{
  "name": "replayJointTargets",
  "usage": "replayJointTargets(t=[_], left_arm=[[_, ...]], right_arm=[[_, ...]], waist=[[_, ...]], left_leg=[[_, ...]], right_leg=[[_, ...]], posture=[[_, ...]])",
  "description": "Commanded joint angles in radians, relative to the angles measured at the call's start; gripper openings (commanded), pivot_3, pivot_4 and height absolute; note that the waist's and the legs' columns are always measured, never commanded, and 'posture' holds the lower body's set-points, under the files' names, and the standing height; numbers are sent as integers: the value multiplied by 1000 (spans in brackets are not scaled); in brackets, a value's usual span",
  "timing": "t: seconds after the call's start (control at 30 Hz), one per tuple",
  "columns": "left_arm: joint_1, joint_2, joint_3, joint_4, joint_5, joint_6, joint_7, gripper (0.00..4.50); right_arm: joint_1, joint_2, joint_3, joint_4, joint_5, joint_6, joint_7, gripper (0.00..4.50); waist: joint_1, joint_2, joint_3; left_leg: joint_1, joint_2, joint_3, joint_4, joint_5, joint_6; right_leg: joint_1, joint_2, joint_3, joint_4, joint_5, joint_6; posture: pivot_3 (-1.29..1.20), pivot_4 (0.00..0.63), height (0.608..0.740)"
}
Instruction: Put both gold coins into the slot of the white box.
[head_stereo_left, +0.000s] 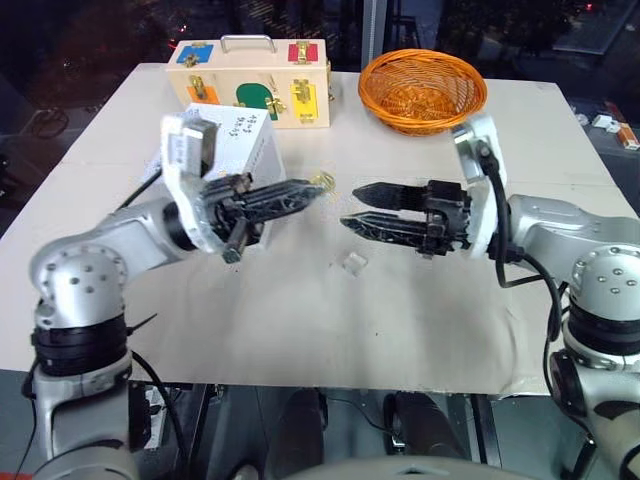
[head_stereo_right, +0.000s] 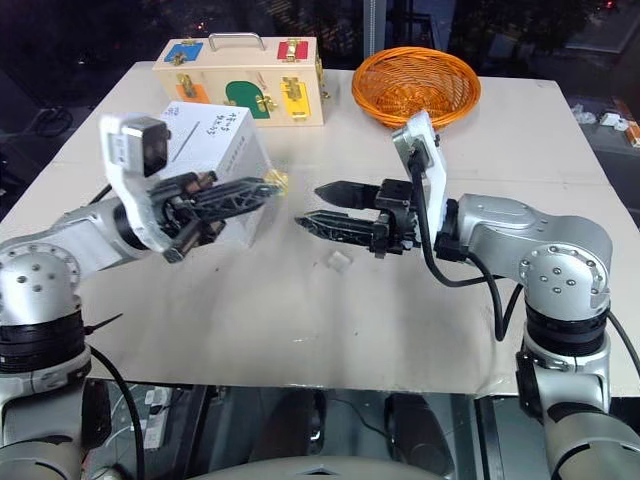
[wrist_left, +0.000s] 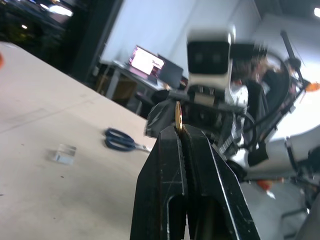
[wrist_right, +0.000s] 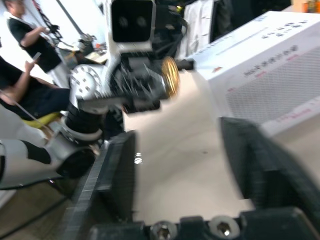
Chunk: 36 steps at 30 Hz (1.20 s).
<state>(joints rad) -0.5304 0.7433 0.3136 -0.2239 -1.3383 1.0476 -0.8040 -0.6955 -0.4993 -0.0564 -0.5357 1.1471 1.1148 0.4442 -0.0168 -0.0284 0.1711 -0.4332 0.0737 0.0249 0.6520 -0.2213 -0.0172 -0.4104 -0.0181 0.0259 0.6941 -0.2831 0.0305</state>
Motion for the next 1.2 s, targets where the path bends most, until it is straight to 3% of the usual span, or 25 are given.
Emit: replayJointTargets(t=[0.03, 0.13, 0.23, 0.33, 0.47, 0.57, 0.9, 1.2], left_arm=[[-14, 37, 96, -5, -77, 9, 129, 0], [-15, 55, 130, -34, -33, -17, 248, 0], [-22, 117, 143, -101, 143, -53, 448, 0], [-77, 205, 141, -75, 207, 39, 630, 0], [-202, 287, 104, 65, 171, 208, 654, 0], [-360, 231, 98, 265, 157, 348, 752, 0], [-428, 161, 90, 381, 285, 424, 753, 0], [-433, 182, 38, 410, 425, 398, 644, 0]], right_arm=[[19, -88, -26, -88, -102, -116, 74, 4215], [50, -143, -25, -115, -167, -190, 123, 4215], [84, -211, -41, -131, -222, -241, 171, 4215], [101, -257, -50, -131, -267, -291, 201, 4215], [115, -278, -51, -130, -339, -400, 260, 4215], [107, -259, -51, -100, -392, -519, 320, 4215], [161, -240, -24, -73, -481, -625, 360, 4215], [190, -246, -36, -117, -475, -606, 336, 4215]], waist=[[1, 0, 0], [1, 0, 0], [2, -1, 1], [2, -1, 1], [3, -1, 1], [9, -2, 1], [3, -3, 2], [3, -3, 2]], left_leg=[[0, 0, 0, 0, 0, 0], [0, 0, 0, 0, 0, 0], [0, 0, 0, 0, 0, 0], [1, 0, 0, 0, 0, 0], [0, 0, 0, 0, 0, 0], [0, 0, -1, 0, 0, 0], [0, 0, -1, 0, 3, -5], [0, 0, 0, 0, 3, -5]], right_leg=[[0, 0, 0, 0, 0, 0], [0, 0, 0, 0, 0, 0], [0, 0, 0, 0, 0, 0], [0, 0, 0, 0, 0, 0], [0, 0, 0, 0, 0, 0], [0, 0, -2, 0, 0, 1], [0, -1, -1, 0, 0, 0], [0, -1, -1, 1, 0, 0]], posture=[[0, 150, 726], [0, 150, 726], [0, 150, 726], [0, 150, 726], [0, 150, 726], [0, 150, 726], [0, 150, 726], [0, 150, 726]])
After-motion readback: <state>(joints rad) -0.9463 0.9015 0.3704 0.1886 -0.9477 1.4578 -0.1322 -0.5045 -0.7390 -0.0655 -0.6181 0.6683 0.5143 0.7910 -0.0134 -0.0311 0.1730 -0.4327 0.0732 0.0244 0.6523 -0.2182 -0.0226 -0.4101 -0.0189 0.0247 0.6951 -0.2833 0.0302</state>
